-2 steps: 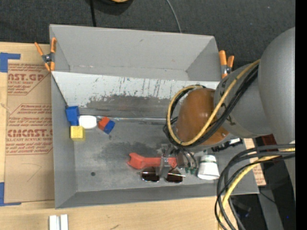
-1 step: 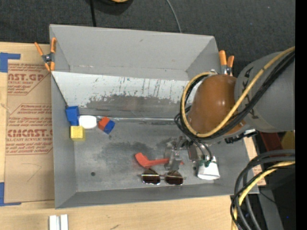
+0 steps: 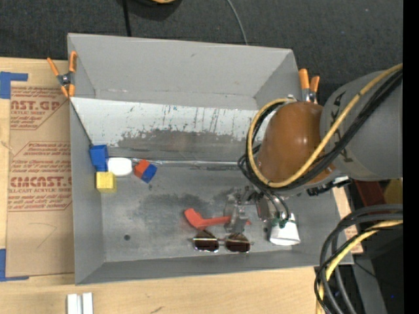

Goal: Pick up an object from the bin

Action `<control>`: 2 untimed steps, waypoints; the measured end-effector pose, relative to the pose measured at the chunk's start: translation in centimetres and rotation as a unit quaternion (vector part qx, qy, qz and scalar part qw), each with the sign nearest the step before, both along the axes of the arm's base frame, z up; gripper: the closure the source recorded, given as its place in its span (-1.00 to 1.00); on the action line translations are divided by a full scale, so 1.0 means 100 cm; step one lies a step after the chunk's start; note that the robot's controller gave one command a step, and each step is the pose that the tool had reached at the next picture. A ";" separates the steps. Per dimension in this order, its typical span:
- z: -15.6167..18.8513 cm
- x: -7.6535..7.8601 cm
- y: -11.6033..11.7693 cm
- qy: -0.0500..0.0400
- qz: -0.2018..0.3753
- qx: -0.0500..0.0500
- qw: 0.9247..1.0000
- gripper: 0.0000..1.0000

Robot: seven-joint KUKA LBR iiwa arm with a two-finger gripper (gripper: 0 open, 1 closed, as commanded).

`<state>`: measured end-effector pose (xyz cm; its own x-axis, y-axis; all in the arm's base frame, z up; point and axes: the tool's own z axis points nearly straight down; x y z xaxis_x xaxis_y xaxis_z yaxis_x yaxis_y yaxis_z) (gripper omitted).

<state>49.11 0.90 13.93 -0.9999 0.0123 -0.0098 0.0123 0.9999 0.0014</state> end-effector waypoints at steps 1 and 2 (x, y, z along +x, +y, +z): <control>0.042 -0.003 0.005 0.004 0.004 0.000 1.000 1.00; 0.105 0.001 0.012 0.002 0.008 0.000 1.000 1.00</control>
Offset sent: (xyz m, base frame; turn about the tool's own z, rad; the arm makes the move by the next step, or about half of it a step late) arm 0.0030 0.0144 0.1276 -0.0192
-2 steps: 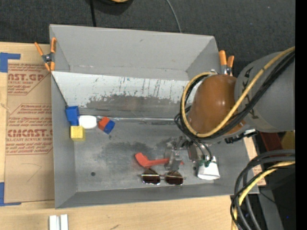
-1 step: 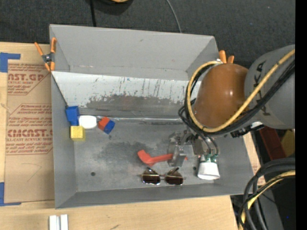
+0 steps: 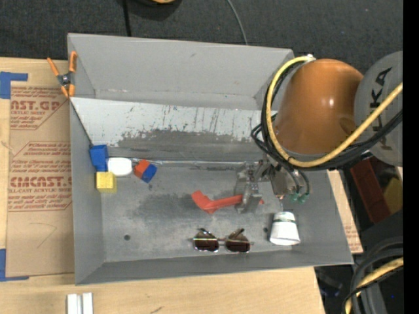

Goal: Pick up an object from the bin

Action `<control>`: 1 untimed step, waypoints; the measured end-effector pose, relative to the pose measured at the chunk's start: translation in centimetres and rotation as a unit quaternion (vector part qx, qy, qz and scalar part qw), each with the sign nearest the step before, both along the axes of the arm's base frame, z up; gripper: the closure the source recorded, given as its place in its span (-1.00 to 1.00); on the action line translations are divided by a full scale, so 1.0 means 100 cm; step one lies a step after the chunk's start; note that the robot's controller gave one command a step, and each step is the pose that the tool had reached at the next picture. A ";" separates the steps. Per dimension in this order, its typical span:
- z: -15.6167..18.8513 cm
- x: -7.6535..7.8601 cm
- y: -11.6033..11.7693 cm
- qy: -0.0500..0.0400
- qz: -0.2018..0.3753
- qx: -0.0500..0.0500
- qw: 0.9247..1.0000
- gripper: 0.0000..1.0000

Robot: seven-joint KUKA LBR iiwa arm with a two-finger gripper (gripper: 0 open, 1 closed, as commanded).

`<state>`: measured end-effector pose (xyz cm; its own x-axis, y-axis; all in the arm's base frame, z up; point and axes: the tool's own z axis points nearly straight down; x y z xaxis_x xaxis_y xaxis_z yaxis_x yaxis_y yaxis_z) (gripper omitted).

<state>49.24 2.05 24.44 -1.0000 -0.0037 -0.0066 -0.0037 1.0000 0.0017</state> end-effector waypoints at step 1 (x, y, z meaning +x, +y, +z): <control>0.148 0.006 -0.005 0.001 0.031 0.000 1.000 1.00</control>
Offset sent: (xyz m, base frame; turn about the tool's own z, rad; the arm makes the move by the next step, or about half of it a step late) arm 0.0000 0.0000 0.0000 0.0000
